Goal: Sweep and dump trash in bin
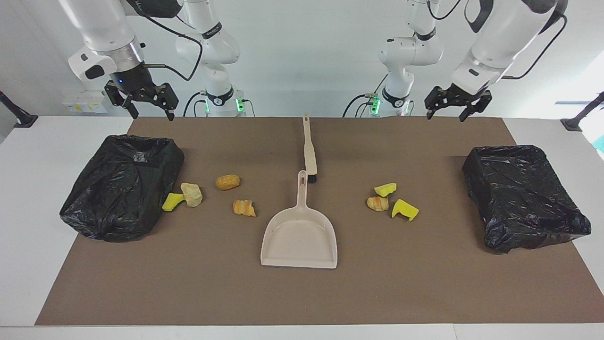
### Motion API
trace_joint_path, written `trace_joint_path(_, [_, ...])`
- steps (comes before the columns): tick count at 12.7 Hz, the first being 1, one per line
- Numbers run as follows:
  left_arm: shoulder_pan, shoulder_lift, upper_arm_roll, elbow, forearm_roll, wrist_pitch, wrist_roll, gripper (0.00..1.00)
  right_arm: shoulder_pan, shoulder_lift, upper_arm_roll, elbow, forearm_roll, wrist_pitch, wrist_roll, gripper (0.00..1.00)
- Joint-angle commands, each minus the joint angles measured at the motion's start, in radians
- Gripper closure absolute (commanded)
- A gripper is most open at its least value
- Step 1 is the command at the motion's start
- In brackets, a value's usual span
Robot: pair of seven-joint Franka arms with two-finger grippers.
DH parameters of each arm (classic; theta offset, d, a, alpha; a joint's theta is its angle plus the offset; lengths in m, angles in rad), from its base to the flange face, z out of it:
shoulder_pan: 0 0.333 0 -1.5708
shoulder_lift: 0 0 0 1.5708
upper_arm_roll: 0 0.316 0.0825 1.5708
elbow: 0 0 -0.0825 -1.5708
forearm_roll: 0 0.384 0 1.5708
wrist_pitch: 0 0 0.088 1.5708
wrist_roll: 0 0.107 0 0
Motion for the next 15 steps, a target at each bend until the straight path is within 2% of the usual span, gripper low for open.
trace_joint_path(1, [-0.092, -0.074, 0.018, -0.134, -0.001, 0.114, -0.103, 0.0, 0.031, 0.104, 0.03, 0.086, -0.003, -0.025, 0.006, 0.0])
trace_joint_path(5, [-0.3, -0.03, 0.018, -0.271, -0.005, 0.336, -0.316, 0.0, 0.124, 0.2, 0.03, 0.127, -0.003, 0.052, 0.072, 0.0])
trace_joint_path(8, [-0.452, 0.102, 0.018, -0.319, -0.005, 0.506, -0.457, 0.0, 0.193, 0.244, 0.034, 0.122, 0.001, 0.125, 0.184, 0.0])
trace_joint_path(9, [-0.483, 0.116, 0.018, -0.332, -0.005, 0.543, -0.479, 0.0, 0.218, 0.262, 0.034, 0.119, 0.008, 0.162, 0.23, 0.0])
trace_joint_path(13, [-0.543, 0.139, 0.017, -0.356, -0.005, 0.587, -0.479, 0.0, 0.327, 0.338, 0.034, 0.091, 0.023, 0.361, 0.428, 0.0])
trace_joint_path(15, [-0.621, 0.197, 0.018, -0.355, -0.005, 0.623, -0.482, 0.0, 0.359, 0.367, 0.034, 0.091, 0.023, 0.405, 0.498, 0.0])
